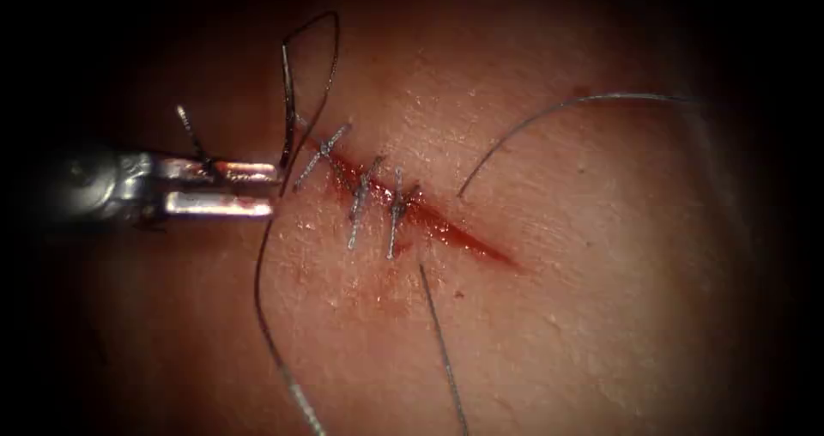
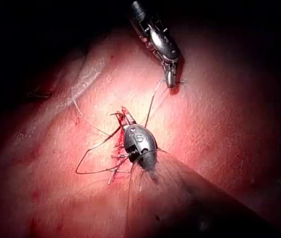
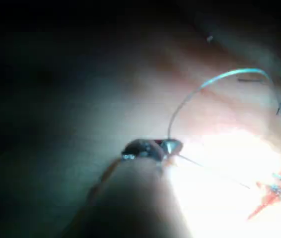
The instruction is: Wound Closure
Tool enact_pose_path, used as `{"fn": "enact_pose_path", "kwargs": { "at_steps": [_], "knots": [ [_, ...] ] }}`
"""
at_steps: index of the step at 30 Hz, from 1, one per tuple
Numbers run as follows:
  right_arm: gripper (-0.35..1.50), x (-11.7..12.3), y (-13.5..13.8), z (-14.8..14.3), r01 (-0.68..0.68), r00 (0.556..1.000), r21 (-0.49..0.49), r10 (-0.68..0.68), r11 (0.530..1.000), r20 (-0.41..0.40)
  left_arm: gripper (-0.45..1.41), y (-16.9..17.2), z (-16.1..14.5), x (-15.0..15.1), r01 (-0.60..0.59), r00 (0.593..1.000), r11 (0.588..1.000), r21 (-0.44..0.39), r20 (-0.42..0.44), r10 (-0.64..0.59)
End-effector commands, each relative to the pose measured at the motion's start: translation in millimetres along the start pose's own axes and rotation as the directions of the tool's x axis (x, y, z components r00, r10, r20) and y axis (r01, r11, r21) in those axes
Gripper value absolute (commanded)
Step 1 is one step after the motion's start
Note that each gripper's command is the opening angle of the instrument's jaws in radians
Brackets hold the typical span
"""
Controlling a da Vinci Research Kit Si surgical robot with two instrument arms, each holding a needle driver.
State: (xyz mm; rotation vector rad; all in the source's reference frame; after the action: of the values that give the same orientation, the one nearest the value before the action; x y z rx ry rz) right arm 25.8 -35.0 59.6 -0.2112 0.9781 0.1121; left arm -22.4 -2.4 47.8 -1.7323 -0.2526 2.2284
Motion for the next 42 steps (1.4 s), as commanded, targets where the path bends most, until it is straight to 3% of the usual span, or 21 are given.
{"fn": "enact_pose_path", "kwargs": {
  "at_steps": [1,3,5,6,8,9,13,17,22,30,37,42],
  "knots": [
    [-0.35,0.4,-1.5,-0.1,-0.014,1.0,0.009,0.014,1.0,0.0,-0.45,0.2,0.6,-0.6,0.001,1.0,1.0,-0.002,-0.001,-0.001],
    [-0.35,0.6,-1.6,-0.2,-0.038,0.999,0.013,0.038,0.999,0.002,-0.45,0.1,0.6,-0.6,0.001,1.0,1.0,-0.002,-0.001,-0.001],
    [0.64,0.6,-1.4,-0.1,-0.047,0.999,-0.011,0.047,0.999,0.005,-0.45,0.0,0.5,-0.7,0.0,1.0,1.0,-0.002,-0.001,0.0],
    [0.99,0.5,-1.3,0.0,-0.049,0.999,-0.034,0.05,0.998,0.005,-0.45,0.0,0.5,-0.7,0.0,1.0,1.0,-0.002,-0.001,0.0],
    [1.35,0.3,-0.9,0.4,-0.053,0.999,-0.061,0.054,0.997,0.009,-0.45,0.0,0.5,-0.7,0.0,1.0,1.0,-0.002,-0.001,0.0],
    [1.4,0.2,-0.9,0.5,-0.053,0.998,-0.066,0.054,0.996,0.014,-0.45,0.0,0.5,-0.7,0.0,1.0,1.0,-0.004,0.002,0.0],
    [1.48,-0.2,-0.8,0.1,-0.056,0.998,-0.052,0.057,0.997,0.017,-0.45,-0.3,0.2,-1.0,0.004,1.0,1.0,-0.007,0.002,-0.004],
    [1.48,-1.1,-0.5,-1.6,-0.049,0.999,0.068,0.05,0.996,-0.01,-0.45,-0.8,-0.3,-1.4,0.008,1.0,1.0,-0.01,0.005,-0.008],
    [1.38,-2.9,2.4,-1.6,-0.063,0.998,0.024,0.063,0.998,-0.027,-0.45,-1.0,-0.3,-1.6,0.008,1.0,1.0,-0.005,0.007,-0.008],
    [1.36,-6.7,7.2,5.8,0.047,0.997,-0.093,-0.042,0.995,0.059,-0.45,-0.4,0.6,-2.0,0.009,1.0,1.0,0.006,0.018,-0.009],
    [1.36,-9.8,7.9,10.9,0.062,0.996,-0.122,-0.054,0.991,0.072,-0.45,-0.4,0.5,-2.0,0.014,1.0,1.0,0.006,0.018,-0.014],
    [1.35,-10.1,8.1,12.4,0.063,0.996,-0.133,-0.054,0.989,0.071,-0.45,-0.3,0.6,-2.0,0.014,1.0,1.0,0.006,0.019,-0.014]
  ]
}}
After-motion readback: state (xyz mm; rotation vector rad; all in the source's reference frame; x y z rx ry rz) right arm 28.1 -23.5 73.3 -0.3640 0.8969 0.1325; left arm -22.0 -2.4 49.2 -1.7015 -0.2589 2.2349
